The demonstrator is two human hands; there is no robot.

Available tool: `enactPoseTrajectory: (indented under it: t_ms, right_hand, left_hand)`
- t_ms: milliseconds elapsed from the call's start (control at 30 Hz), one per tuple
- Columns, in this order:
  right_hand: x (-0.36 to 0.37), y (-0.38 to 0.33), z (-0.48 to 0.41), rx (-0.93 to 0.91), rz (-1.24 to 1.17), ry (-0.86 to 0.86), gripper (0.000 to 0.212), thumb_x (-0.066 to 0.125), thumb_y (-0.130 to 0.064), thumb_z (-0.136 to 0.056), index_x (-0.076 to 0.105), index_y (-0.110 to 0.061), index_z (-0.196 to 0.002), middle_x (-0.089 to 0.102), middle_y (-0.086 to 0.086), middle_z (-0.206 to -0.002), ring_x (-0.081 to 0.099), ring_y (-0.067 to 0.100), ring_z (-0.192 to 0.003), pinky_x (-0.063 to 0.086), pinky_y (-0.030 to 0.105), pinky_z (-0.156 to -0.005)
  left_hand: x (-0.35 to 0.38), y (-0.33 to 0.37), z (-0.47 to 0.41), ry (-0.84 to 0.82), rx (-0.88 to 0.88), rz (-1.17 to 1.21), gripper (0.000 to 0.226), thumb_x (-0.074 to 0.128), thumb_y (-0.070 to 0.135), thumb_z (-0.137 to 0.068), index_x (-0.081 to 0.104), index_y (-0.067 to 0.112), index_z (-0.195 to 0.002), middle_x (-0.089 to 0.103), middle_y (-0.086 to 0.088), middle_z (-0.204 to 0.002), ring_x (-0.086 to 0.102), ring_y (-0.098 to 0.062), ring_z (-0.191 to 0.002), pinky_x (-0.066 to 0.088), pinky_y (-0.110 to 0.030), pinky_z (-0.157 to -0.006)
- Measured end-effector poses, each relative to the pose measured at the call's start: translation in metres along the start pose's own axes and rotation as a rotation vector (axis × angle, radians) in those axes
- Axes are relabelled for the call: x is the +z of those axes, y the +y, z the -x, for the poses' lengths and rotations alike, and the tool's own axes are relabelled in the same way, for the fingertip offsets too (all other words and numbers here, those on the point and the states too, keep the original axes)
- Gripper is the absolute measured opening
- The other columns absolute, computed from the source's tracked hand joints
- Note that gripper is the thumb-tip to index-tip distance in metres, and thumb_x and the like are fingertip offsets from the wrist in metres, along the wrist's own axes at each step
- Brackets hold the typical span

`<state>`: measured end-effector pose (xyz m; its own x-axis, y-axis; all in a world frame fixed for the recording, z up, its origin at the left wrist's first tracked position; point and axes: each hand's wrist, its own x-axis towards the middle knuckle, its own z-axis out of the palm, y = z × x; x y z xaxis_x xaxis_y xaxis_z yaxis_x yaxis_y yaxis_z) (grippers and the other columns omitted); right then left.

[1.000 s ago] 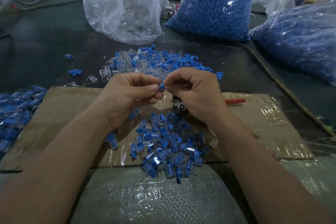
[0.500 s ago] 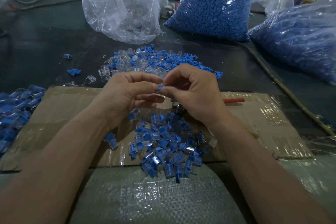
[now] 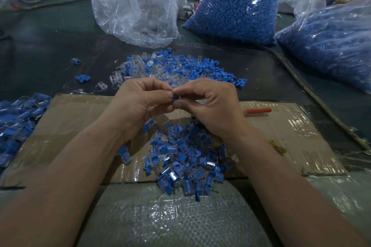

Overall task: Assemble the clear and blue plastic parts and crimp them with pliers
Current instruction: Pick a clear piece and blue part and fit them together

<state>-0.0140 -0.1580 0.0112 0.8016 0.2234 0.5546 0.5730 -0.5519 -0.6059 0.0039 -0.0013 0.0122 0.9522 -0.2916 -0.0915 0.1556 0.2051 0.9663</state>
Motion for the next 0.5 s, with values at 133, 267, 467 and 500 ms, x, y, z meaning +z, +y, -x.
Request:
enactPoseTrajectory:
  t_ms: [133, 267, 467, 500]
  right_hand:
    - [0.0008, 0.0000, -0.0004, -0.006, 0.029, -0.024, 0.024, 0.075, -0.009, -0.072, 0.072, -0.006, -0.095, 0.070, 0.004, -0.087, 0.064, 0.013, -0.077, 0.053, 0.025, -0.072]
    - [0.0025, 0.0011, 0.0001, -0.030, 0.035, 0.022, 0.023, 0.073, -0.008, -0.074, 0.071, -0.004, -0.096, 0.071, 0.005, -0.089, 0.064, 0.011, -0.079, 0.053, 0.025, -0.074]
    - [0.0033, 0.0027, 0.0005, -0.033, 0.010, 0.064, 0.024, 0.072, -0.006, -0.074, 0.071, -0.003, -0.098, 0.072, 0.008, -0.089, 0.067, 0.014, -0.081, 0.054, 0.025, -0.076]
    - [0.0032, 0.0033, 0.0004, -0.030, 0.003, 0.071, 0.025, 0.072, -0.005, -0.074, 0.070, -0.003, -0.099, 0.072, 0.009, -0.090, 0.067, 0.012, -0.081, 0.054, 0.024, -0.076]
  left_hand:
    - [-0.0011, -0.0001, -0.0003, 0.015, -0.007, -0.017, 0.008, 0.064, 0.004, -0.057, 0.063, 0.004, -0.065, 0.066, -0.006, -0.061, 0.064, -0.013, -0.055, 0.052, -0.016, -0.050]
    - [-0.0017, -0.0002, 0.0001, 0.026, -0.006, -0.092, 0.009, 0.066, 0.011, -0.057, 0.064, 0.008, -0.066, 0.066, -0.008, -0.060, 0.063, -0.015, -0.051, 0.050, -0.019, -0.046]
    - [-0.0019, -0.0001, -0.0006, -0.001, 0.002, -0.032, 0.008, 0.066, 0.009, -0.059, 0.067, 0.007, -0.066, 0.068, -0.010, -0.062, 0.066, -0.015, -0.054, 0.051, -0.018, -0.048]
    - [-0.0021, 0.0003, -0.0007, -0.009, -0.002, -0.003, 0.006, 0.066, 0.006, -0.058, 0.069, 0.007, -0.064, 0.069, -0.011, -0.063, 0.066, -0.016, -0.055, 0.052, -0.018, -0.049]
